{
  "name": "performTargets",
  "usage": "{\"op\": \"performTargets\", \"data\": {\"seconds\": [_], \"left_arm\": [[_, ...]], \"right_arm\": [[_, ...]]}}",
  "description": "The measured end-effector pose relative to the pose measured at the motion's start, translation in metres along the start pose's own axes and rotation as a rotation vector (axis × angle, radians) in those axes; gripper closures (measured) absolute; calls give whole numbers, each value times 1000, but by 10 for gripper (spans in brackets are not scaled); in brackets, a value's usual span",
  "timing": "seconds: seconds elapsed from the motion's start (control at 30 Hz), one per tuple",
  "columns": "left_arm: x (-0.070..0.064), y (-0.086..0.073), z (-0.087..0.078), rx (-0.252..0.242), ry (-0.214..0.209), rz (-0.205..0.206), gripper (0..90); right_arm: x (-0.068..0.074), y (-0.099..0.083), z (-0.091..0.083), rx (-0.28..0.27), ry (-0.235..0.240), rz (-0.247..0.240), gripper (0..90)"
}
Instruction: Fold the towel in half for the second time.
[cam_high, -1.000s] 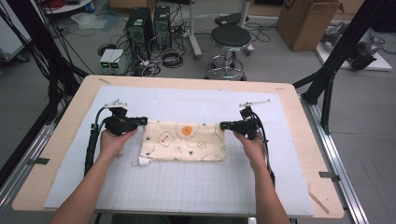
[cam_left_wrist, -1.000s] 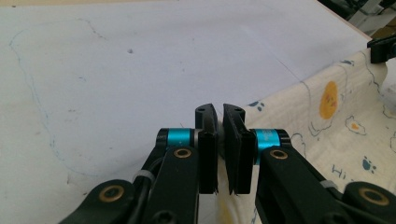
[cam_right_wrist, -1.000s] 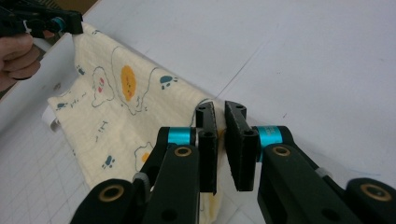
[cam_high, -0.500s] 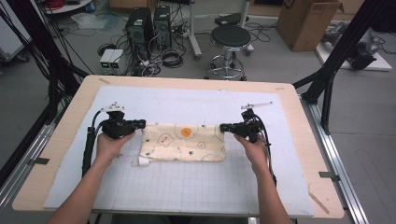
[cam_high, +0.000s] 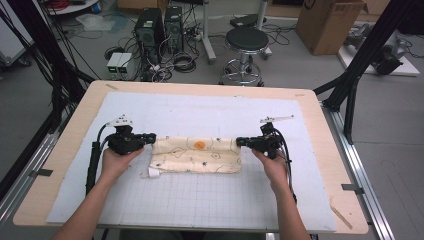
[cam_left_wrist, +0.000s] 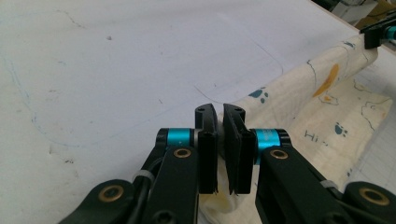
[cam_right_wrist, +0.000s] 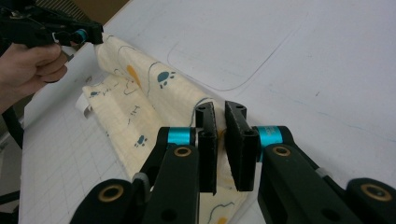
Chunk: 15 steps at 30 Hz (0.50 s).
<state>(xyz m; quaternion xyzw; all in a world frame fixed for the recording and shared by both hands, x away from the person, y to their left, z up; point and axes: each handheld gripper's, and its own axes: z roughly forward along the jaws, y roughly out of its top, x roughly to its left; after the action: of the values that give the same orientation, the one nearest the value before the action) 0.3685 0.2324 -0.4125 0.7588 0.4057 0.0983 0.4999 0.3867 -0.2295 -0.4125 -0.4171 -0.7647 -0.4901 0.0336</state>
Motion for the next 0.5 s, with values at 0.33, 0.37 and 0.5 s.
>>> {"op": "performTargets", "data": {"seconds": [0.33, 0.37, 0.5], "left_arm": [[-6, -5, -6, -1, -10, 27, 834], [-6, -6, -7, -4, -12, 26, 834], [-8, -10, -9, -8, -20, 32, 834]], "right_arm": [[6, -7, -5, -1, 11, -16, 836], [7, -7, -5, -3, 11, -23, 836], [10, -9, -6, 5, 10, -35, 836]]}}
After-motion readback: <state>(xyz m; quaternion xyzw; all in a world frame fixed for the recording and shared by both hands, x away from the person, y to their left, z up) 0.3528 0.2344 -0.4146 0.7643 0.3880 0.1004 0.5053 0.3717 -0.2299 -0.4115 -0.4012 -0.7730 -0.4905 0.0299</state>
